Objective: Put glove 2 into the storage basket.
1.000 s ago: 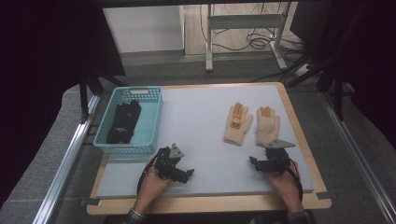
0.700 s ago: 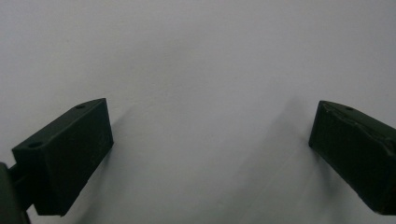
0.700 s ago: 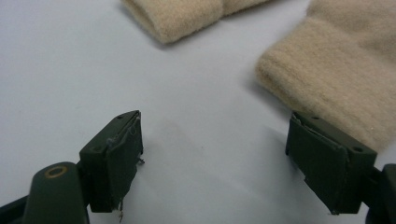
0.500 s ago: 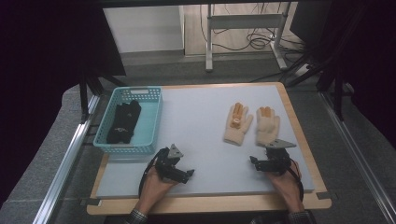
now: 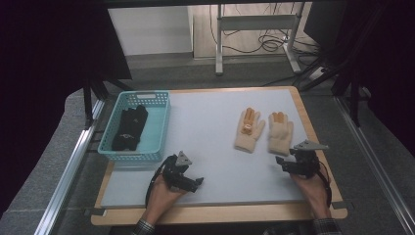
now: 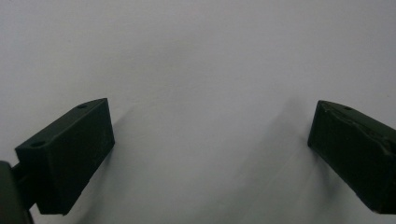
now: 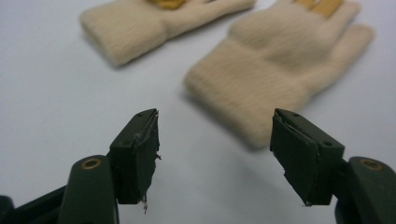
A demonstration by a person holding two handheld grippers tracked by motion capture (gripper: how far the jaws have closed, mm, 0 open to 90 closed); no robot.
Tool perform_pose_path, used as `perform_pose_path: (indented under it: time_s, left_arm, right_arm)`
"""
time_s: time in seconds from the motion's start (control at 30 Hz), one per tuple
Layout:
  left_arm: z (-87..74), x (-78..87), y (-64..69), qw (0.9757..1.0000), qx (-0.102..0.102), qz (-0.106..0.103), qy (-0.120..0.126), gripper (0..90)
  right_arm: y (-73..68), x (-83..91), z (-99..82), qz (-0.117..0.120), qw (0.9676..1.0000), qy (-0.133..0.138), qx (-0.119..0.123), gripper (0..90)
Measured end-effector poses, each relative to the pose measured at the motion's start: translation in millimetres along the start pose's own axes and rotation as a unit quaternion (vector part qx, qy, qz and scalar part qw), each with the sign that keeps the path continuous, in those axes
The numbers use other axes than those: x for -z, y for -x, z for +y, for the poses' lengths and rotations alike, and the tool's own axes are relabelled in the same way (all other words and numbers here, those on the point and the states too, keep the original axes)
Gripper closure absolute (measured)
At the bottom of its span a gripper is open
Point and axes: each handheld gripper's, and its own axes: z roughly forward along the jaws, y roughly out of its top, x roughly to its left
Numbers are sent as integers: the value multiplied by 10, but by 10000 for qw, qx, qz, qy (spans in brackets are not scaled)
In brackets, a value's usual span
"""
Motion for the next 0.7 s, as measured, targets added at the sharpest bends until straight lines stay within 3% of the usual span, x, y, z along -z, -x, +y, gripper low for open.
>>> perform_pose_path:
  time_s: [0.27,0.7]
  left_arm:
    - [0,0,-1,10000,1,-4,4,8]
    - [-1,0,-2,10000,4,-3,11,10]
  right_arm:
    - [236,-71,235,-54,10000,30,27,361]
    - [451,-316,604,-214,9997,26,150,346]
